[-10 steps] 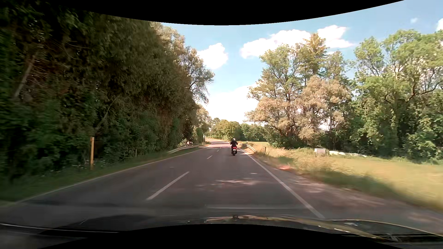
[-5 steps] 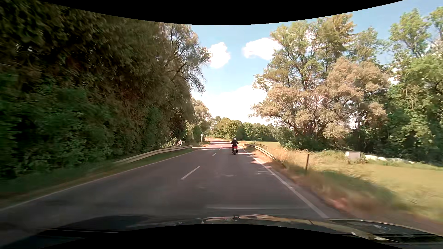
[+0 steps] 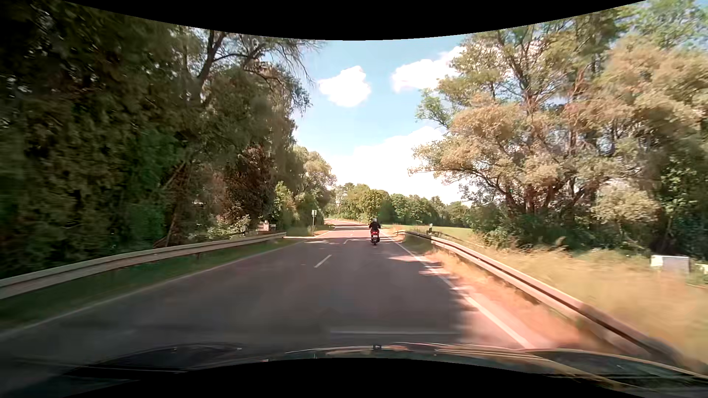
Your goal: Follow the waypoints while adhering to traffic rules and regulations
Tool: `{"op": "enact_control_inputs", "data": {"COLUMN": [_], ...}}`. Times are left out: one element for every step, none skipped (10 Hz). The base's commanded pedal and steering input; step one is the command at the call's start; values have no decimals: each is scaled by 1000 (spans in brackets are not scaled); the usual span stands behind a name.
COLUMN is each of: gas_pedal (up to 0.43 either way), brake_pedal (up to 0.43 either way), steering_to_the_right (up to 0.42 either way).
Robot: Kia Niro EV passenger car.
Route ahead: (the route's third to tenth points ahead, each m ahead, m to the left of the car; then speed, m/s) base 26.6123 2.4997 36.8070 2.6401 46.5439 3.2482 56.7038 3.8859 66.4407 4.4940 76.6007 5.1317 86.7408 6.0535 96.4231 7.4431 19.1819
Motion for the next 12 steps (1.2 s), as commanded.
{"op": "enact_control_inputs", "data": {"gas_pedal": [311,319,319,319,319,319,319,319,319,319,319,319], "brake_pedal": [6,12,12,12,12,6,6,6,12,12,6,6], "steering_to_the_right": [-3,-3,-3,-4,-7,-9,-9,-9,-9,-9,-7,-6]}}
